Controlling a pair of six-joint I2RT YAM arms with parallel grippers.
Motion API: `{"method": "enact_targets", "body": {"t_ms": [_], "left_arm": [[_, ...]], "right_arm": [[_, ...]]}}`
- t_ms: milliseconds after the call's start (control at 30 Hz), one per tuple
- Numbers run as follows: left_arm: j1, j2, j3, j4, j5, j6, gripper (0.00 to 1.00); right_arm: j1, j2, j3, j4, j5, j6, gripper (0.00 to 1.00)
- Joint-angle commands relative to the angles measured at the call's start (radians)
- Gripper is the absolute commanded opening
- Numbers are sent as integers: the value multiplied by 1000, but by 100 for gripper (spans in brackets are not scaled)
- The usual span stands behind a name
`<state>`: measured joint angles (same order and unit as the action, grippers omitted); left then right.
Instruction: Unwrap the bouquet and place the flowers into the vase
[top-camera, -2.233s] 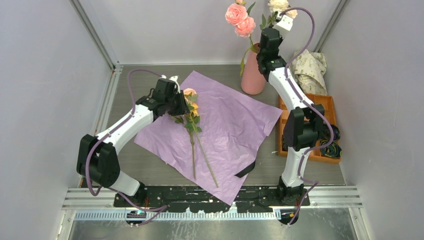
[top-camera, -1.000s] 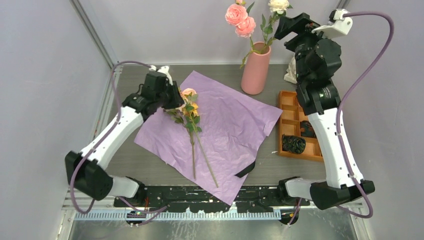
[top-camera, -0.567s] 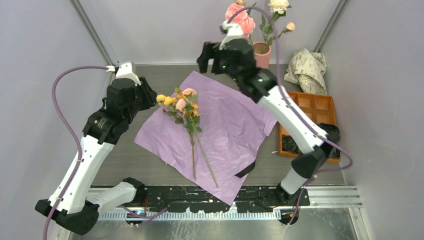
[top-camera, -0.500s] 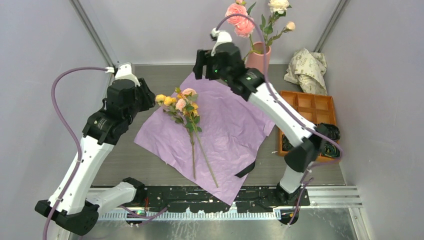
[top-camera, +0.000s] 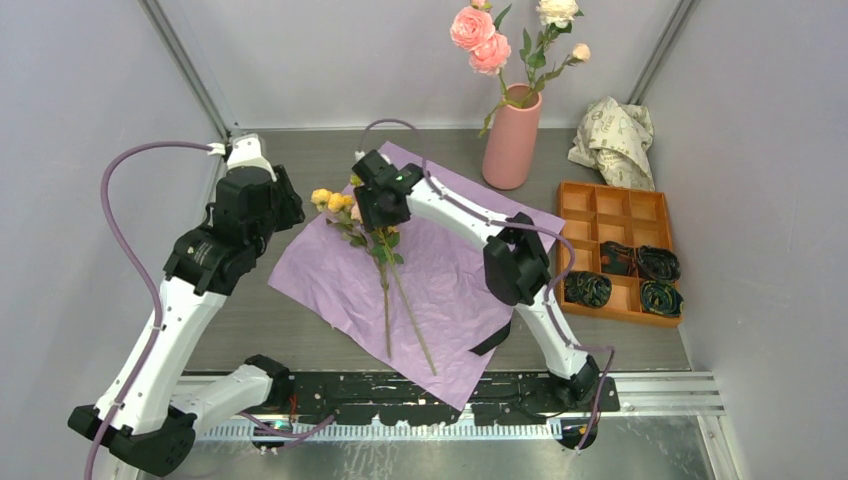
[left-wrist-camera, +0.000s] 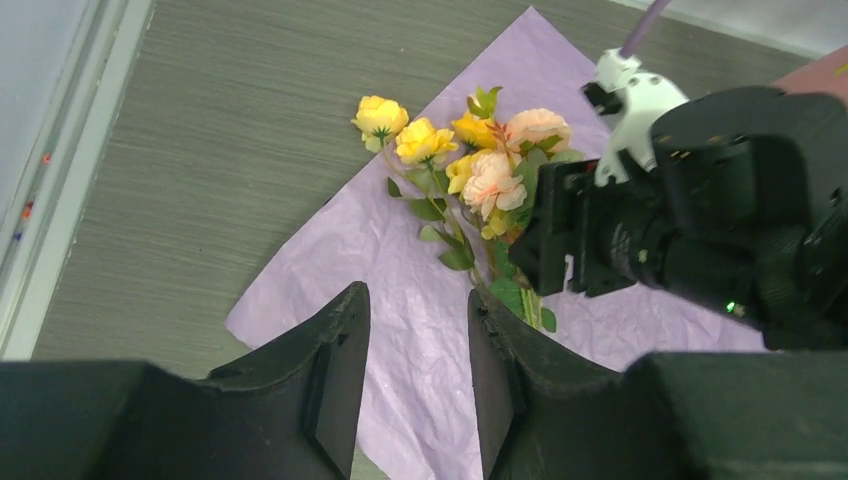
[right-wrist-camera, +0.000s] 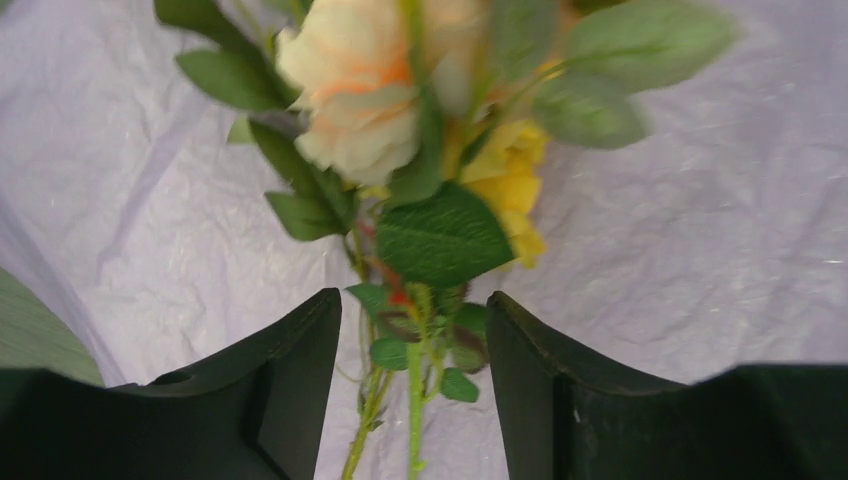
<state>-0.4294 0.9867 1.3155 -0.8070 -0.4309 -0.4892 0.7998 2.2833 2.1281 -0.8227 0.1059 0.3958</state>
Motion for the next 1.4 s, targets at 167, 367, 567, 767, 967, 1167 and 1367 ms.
{"method": "enact_targets", "body": {"t_ms": [167,367,567,767,967,1167,1367], "left_arm": [[5,15,-29,32,12,-3,42],[6,25,-35,36,33,-9,41],[6,18,-46,42,36,-7,41],[5,23,-48,43,43,-6,41],[6,24,-51,51,55,-7,41],[6,25,-51,53,69,-8,41],[5,32,-55,67,95,-10,41]], "right_arm": [[32,14,51,-16,-4,-3,54],[33,81,84,-22,18,-10,50],[33,150,171,-55,67,-42,40],[33,138,185,-64,105,-48,15],[33,1,117,-36,122,-55,10],[33,-127,94,-45,132,-75,9],[32,-257,64,-44,175,-115,4]]}}
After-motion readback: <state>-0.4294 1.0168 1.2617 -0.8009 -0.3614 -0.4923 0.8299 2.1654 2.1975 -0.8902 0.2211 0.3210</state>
